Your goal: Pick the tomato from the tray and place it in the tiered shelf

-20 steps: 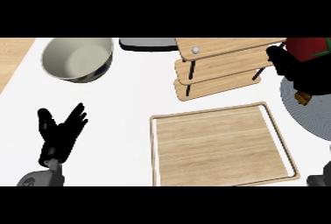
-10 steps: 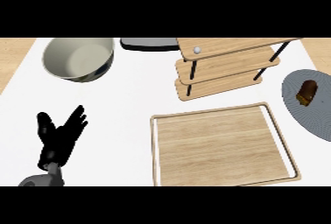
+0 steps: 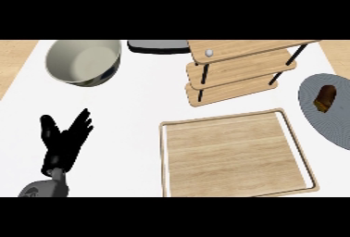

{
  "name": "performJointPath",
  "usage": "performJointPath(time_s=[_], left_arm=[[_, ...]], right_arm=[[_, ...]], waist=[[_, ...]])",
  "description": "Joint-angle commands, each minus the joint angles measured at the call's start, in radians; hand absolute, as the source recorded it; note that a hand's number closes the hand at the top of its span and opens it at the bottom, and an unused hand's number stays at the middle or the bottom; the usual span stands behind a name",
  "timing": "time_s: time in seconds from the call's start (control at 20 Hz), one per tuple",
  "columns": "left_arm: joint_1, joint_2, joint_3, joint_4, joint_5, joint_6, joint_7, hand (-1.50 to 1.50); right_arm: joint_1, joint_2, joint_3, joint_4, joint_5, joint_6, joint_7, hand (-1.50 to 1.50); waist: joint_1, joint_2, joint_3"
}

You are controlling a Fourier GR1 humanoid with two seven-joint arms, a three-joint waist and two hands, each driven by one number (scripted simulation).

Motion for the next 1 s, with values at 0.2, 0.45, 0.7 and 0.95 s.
performJointPath(time_s=[0.2, 0.45, 0.7, 0.95], left_arm=[[-0.007, 0.002, 0.011, -0.004, 0.004, 0.000, 0.029, 0.00], [0.039, -0.003, -0.008, -0.013, -0.007, -0.032, -0.028, 0.00], [0.015, 0.028, 0.021, -0.054, 0.014, -0.035, 0.037, 0.00], [0.023, -0.015, -0.001, 0.004, -0.021, -0.009, -0.013, 0.00]], right_arm=[[-0.024, 0.053, 0.048, 0.183, 0.101, -0.152, -0.120, 1.50], [-0.110, 0.014, 0.002, 0.350, 0.104, -0.196, -0.241, 1.50], [-0.114, 0.056, 0.015, 0.387, 0.103, -0.218, -0.300, 1.50], [-0.106, 0.003, 0.042, 0.363, 0.130, -0.152, -0.291, 1.50]], waist=[[-0.004, -0.001, 0.000], [0.006, 0.001, 0.000], [0.001, -0.001, 0.000], [-0.011, -0.004, 0.000]])
